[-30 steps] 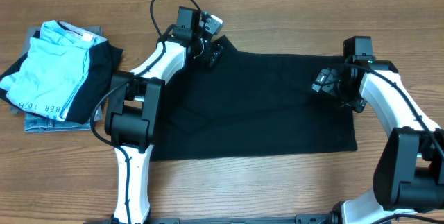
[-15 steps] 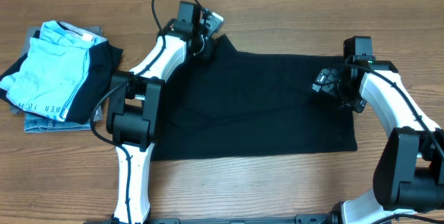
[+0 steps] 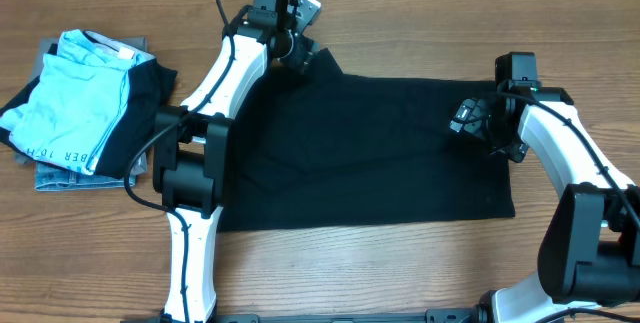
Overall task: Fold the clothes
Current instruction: 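Pull the upper left corner up-right with the left gripper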
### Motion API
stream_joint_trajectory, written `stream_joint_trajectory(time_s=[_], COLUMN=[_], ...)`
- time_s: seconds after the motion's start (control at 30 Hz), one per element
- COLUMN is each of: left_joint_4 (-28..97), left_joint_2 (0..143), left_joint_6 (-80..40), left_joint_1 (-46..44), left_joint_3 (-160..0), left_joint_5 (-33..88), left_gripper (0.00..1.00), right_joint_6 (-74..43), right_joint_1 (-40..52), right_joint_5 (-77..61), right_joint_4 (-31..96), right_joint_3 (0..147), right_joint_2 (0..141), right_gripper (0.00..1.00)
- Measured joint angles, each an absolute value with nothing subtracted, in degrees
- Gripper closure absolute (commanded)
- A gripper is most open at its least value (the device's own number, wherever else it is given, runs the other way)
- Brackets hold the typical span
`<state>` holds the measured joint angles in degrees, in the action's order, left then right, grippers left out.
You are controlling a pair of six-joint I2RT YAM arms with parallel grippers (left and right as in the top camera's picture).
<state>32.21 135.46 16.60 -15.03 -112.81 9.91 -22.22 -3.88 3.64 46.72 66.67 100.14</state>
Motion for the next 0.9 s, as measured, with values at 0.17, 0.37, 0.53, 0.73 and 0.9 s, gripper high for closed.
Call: stream_joint_trajectory(time_s=[0.17,0.37,0.53,0.73,0.9], left_joint_4=[32.2,33.1,33.5,33.9,34.0], left_joint_2=[136.7,140.8,140.8,140.8,140.8], left_joint_6=[16.6,16.8,17.1,18.2,18.6], left_joint_1=[-15.0,-15.1,-16.2,-17.2,-17.2], left_joint_3=[-113.2,-113.4,-113.4,-113.4,-113.4], left_joint_5=[11.8,13.6,14.4,14.5,12.9], left_gripper=[0.13,0.16,0.22,0.69,0.96], right_joint_6=[-22.2,-22.2,-22.2,-22.2,-22.2], right_joint_1=[-3.9,-3.9,-3.9,-3.9,-3.9], right_joint_5=[3.7,3.7,3.7,3.7,3.7], right_joint_4=[46.7,46.7,46.7,46.7,46.7], right_joint_3=[66.7,66.7,66.7,66.7,66.7], right_joint_2=[100.1,100.1,100.1,100.1,100.1], right_gripper=[0.00,0.00,0.00,0.00,0.00])
